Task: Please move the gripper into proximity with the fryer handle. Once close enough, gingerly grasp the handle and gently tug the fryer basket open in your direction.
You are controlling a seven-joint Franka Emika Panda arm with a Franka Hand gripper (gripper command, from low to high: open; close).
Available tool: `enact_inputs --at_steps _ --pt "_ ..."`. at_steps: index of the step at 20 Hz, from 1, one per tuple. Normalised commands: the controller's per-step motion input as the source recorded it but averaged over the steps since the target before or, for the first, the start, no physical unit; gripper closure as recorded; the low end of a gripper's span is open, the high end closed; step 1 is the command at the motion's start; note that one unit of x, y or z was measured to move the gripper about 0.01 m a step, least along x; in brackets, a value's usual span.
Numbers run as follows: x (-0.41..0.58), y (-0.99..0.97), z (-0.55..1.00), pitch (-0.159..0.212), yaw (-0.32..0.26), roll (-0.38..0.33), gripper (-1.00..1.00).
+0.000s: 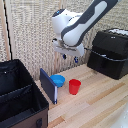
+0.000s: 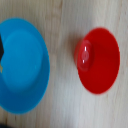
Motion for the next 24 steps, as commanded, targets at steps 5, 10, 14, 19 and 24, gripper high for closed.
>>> enact_inputs --at_steps 5,10,14,19,24 --pt "-0.073 -0.59 -0.19 -0.117 0.097 -0.203 -1.0" --pt "-0.149 -0.74 -0.14 -0.139 0.093 -0.078 -1.0" --pt "-0.113 -0.77 -0.08 -0.163 0.096 -0.022 -1.0" --pt "-0.107 -0.78 -0.05 -0.173 0.09 -0.024 -1.0" --pt "-0.097 -0.77 -0.06 -0.174 0.091 -0.023 -1.0"
